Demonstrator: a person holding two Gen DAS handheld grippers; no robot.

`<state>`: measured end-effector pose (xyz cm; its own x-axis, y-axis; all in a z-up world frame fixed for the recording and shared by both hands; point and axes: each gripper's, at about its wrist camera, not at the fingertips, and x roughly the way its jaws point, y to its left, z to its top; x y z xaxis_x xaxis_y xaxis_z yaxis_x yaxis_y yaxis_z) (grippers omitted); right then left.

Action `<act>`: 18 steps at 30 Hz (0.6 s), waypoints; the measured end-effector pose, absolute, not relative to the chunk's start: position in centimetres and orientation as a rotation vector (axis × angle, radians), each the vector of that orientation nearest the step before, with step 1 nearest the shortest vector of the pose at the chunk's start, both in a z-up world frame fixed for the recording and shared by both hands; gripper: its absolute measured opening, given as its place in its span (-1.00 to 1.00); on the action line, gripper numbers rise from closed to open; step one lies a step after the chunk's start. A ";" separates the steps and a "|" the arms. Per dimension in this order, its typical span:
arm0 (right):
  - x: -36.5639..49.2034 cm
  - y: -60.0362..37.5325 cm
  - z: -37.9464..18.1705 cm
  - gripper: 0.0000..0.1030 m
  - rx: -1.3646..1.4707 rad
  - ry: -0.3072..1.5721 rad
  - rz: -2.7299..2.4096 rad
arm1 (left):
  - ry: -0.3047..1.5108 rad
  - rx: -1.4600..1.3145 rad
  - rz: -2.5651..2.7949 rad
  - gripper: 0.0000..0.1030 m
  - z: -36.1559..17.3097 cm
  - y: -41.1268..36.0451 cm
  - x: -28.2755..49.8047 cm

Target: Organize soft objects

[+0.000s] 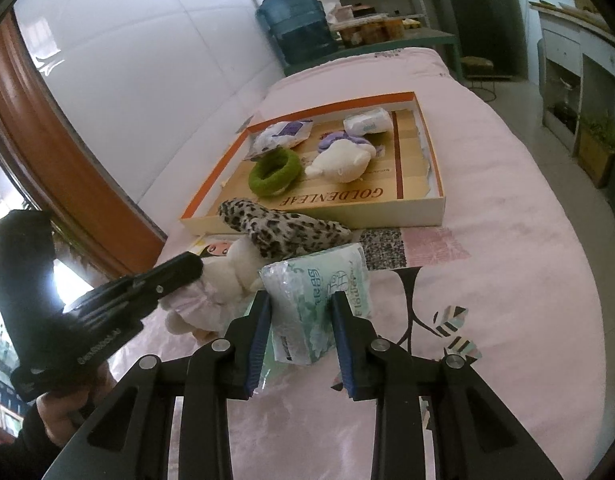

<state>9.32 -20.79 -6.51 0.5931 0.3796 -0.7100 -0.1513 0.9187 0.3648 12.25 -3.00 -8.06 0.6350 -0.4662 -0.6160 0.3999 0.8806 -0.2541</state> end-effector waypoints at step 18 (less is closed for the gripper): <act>8.0 -19.8 -3.8 -0.89 0.228 0.822 0.339 | 0.611 -0.120 -0.486 -0.96 -2.7 -1.6 9.2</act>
<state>7.97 -19.82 -3.84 0.6318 0.3803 -0.6755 -0.2058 0.9224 0.3268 9.21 -1.57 -2.73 0.7107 -0.4723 -0.5213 0.4026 0.8808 -0.2491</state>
